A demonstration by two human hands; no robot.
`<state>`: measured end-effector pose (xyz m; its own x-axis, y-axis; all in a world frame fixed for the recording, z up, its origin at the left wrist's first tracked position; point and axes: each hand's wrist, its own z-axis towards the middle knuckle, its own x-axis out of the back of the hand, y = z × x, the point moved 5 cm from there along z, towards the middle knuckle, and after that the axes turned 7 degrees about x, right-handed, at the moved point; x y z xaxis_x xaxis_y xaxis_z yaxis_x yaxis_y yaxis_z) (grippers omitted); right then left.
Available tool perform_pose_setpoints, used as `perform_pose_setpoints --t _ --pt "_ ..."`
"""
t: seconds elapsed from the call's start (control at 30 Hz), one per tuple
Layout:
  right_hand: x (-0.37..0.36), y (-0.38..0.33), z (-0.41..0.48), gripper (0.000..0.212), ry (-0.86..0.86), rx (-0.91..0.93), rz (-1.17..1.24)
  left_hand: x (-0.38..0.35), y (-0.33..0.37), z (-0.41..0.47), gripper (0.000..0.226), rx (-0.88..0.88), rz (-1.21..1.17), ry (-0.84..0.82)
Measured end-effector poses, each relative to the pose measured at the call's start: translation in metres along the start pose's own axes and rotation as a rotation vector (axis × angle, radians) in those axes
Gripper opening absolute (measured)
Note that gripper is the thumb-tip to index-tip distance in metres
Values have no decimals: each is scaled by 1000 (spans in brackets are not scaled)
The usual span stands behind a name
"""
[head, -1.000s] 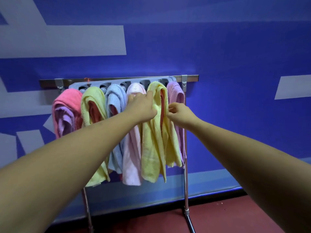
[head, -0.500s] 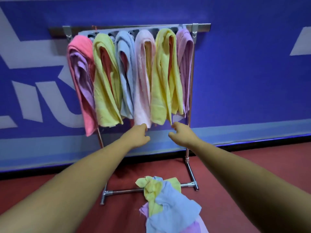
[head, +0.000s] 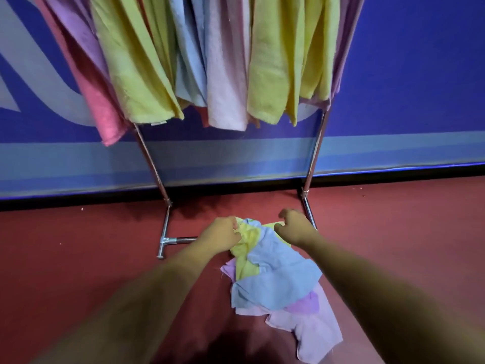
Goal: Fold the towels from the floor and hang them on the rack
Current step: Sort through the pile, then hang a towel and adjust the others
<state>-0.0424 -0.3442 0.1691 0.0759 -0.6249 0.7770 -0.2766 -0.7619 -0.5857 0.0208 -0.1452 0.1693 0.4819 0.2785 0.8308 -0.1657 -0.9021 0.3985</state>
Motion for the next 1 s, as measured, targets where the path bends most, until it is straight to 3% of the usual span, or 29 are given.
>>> perform_pose_setpoints --t 0.33,0.6,0.7,0.77,0.87,0.97,1.0 --pt "-114 110 25 45 -380 -71 -195 -161 -50 56 6 19 6 -257" --pt "-184 158 22 54 -594 -107 -322 -276 -85 66 82 124 -76 -464" --pt "-193 163 27 37 -542 -107 -312 -289 -92 65 69 95 -46 -379" --pt "-195 161 26 24 -543 -89 -380 -290 -95 64 47 77 -85 -346" --pt "-187 153 28 23 -544 -101 -405 -271 -96 60 10 85 -244 -280" --pt "-161 129 32 8 -520 -89 -326 -225 -87 55 12 109 -426 -248" --pt "-150 120 34 20 -503 -80 -284 -204 -81 53 12 102 -476 -225"
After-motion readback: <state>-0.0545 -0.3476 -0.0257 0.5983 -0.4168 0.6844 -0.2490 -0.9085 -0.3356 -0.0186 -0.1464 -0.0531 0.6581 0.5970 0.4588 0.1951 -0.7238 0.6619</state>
